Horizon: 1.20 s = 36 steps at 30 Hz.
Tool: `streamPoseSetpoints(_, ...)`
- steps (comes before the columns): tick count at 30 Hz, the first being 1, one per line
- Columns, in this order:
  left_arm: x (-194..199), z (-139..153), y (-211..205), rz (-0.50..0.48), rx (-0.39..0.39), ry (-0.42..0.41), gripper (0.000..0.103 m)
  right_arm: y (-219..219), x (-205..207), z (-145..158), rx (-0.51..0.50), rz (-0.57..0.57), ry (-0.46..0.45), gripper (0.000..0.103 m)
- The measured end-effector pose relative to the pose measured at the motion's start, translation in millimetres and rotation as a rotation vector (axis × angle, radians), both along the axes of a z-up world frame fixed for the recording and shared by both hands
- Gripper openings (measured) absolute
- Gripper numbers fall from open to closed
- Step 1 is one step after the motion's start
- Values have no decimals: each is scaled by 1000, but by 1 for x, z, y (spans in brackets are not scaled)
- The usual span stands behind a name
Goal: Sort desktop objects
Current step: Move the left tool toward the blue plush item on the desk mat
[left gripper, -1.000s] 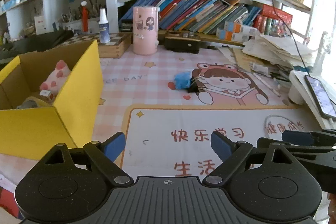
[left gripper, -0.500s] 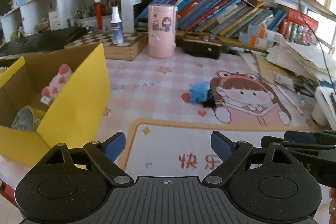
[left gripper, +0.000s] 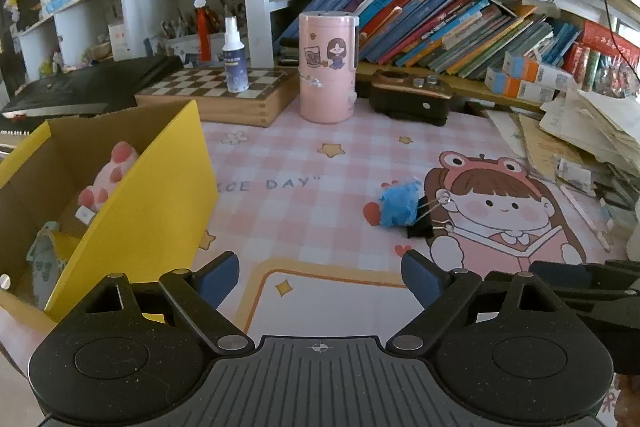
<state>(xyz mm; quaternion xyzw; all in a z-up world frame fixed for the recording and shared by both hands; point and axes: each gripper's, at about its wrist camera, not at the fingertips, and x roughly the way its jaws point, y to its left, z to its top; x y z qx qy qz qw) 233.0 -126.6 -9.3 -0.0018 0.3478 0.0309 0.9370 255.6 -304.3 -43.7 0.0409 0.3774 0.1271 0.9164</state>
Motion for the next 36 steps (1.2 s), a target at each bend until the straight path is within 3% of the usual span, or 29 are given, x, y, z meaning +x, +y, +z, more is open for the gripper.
streamPoseSetpoints(10,17,0,-3,42,13,16,90,-4,23,-8,33,33,2,42)
streamPoseSetpoints(14,23,3,-3,63,10,17,90,0,34,-11,44,54,-40,42)
streamPoseSetpoints(26,36,3,-1,91,37,25,90,15,79,-23,99,85,-72,35)
streamPoseSetpoints(32,43,2,0,95,46,29,90,15,96,-33,138,49,-37,26)
streamPoseSetpoints(36,47,1,-2,83,42,36,90,13,101,-35,166,44,-27,11)
